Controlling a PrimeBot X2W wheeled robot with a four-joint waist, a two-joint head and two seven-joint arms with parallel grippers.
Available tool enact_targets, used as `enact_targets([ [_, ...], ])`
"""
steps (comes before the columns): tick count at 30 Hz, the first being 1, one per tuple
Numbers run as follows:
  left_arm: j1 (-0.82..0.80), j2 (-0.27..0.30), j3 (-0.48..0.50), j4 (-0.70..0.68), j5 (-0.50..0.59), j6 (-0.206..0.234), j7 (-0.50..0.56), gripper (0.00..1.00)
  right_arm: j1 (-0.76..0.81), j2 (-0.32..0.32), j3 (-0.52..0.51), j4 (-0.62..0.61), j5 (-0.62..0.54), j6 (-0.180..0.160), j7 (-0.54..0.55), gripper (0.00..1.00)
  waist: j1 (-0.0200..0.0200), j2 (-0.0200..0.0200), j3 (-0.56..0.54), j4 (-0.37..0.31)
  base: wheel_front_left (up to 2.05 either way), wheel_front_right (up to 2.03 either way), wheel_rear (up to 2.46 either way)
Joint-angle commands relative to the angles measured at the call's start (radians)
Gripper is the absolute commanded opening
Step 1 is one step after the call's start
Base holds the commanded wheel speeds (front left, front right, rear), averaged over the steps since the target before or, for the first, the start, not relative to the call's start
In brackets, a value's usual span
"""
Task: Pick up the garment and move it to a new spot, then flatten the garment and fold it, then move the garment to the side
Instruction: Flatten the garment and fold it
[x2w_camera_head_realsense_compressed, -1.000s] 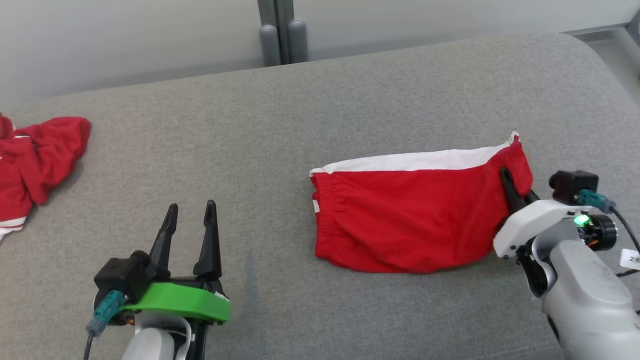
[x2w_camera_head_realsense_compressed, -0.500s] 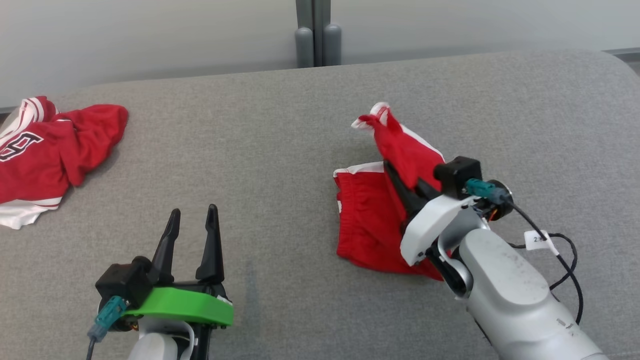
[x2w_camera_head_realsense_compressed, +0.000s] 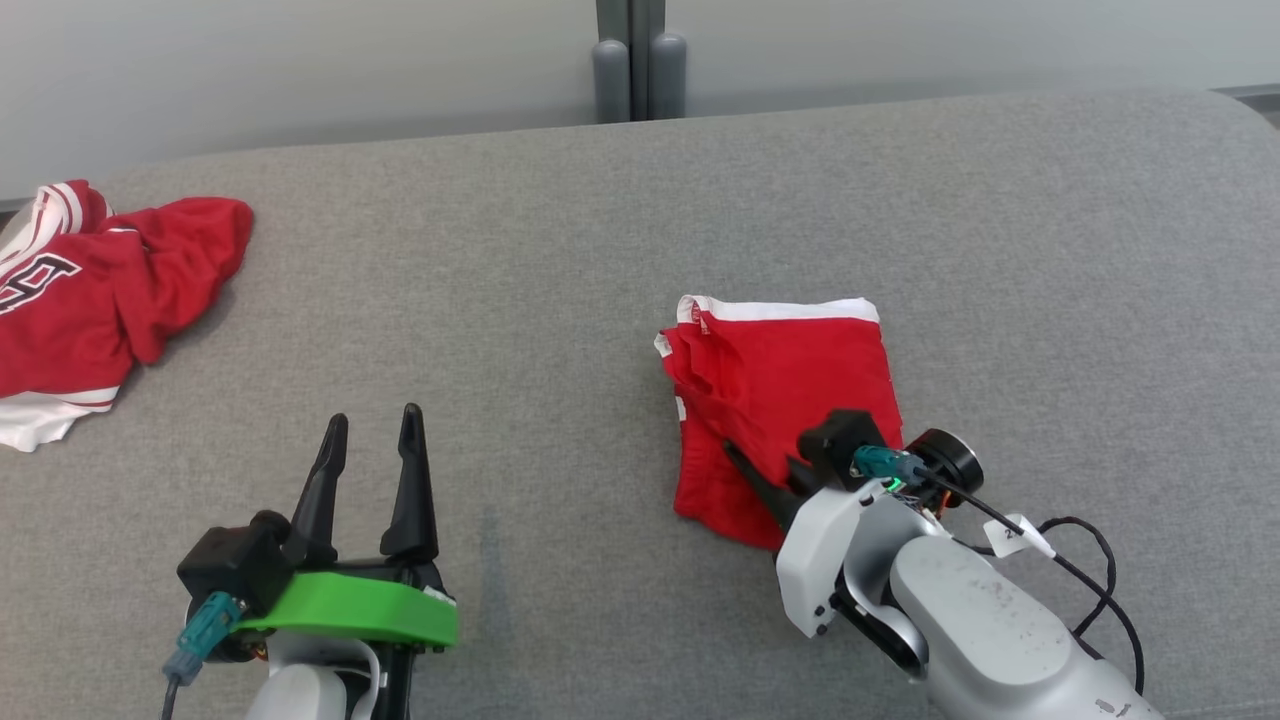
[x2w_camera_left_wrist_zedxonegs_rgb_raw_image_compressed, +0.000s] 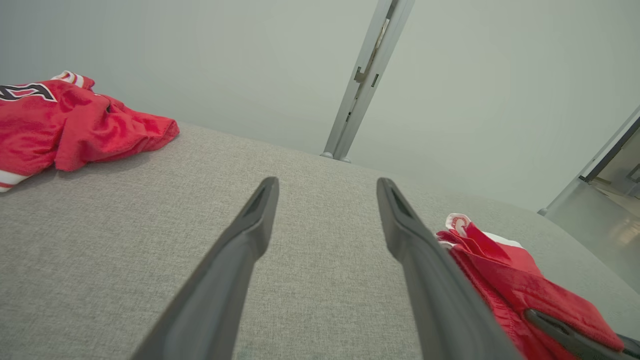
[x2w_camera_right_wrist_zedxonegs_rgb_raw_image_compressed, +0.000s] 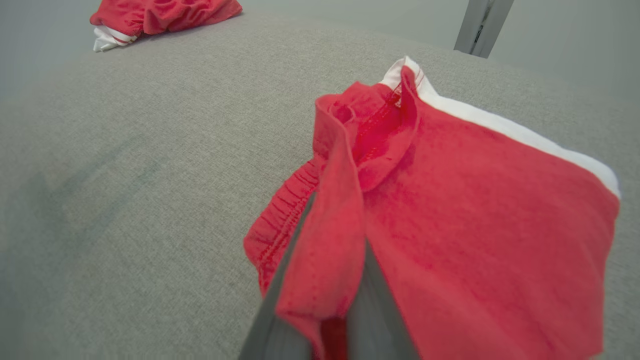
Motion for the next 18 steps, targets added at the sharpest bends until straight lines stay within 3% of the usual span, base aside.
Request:
enact_targets([
  [1, 0.003, 0.0, 0.0, -0.002, -0.006, 0.0, -0.001, 1.0, 0.016, -0.003, 0.011, -0.009, -0.011, -0.001, 0.006, 0.0, 0.0, 0.0, 0.004, -0.006, 0.0, 0.0, 0.0],
  [2, 0.002, 0.0, -0.002, -0.002, -0.004, 0.0, -0.001, 1.0, 0.018, -0.004, 0.015, -0.013, -0.014, -0.001, 0.006, 0.16, 0.0, 0.0, 0.005, -0.007, 0.0, 0.0, 0.0],
  [3, 0.0, 0.0, -0.004, -0.002, -0.003, 0.0, -0.001, 1.0, 0.02, -0.004, 0.019, -0.016, -0.02, -0.001, 0.003, 0.44, 0.0, 0.0, 0.006, -0.009, 0.0, 0.0, 0.0],
  [4, -0.002, 0.0, -0.006, -0.001, -0.003, 0.0, -0.001, 1.0, 0.02, -0.005, 0.025, -0.021, -0.025, -0.001, -0.003, 1.0, 0.0, 0.0, 0.006, -0.01, 0.0, 0.0, 0.0],
  [11, -0.006, 0.0, -0.012, 0.004, 0.005, 0.003, -0.001, 1.0, 0.038, 0.007, 0.012, -0.067, -0.037, -0.001, -0.048, 1.0, 0.0, 0.0, 0.005, -0.016, 0.0, 0.0, 0.0],
  [18, 0.003, 0.0, -0.021, 0.001, -0.007, 0.009, -0.001, 1.0, 0.061, 0.015, -0.101, -0.15, -0.044, -0.001, -0.095, 1.0, 0.0, 0.0, 0.001, -0.015, 0.0, 0.0, 0.0],
])
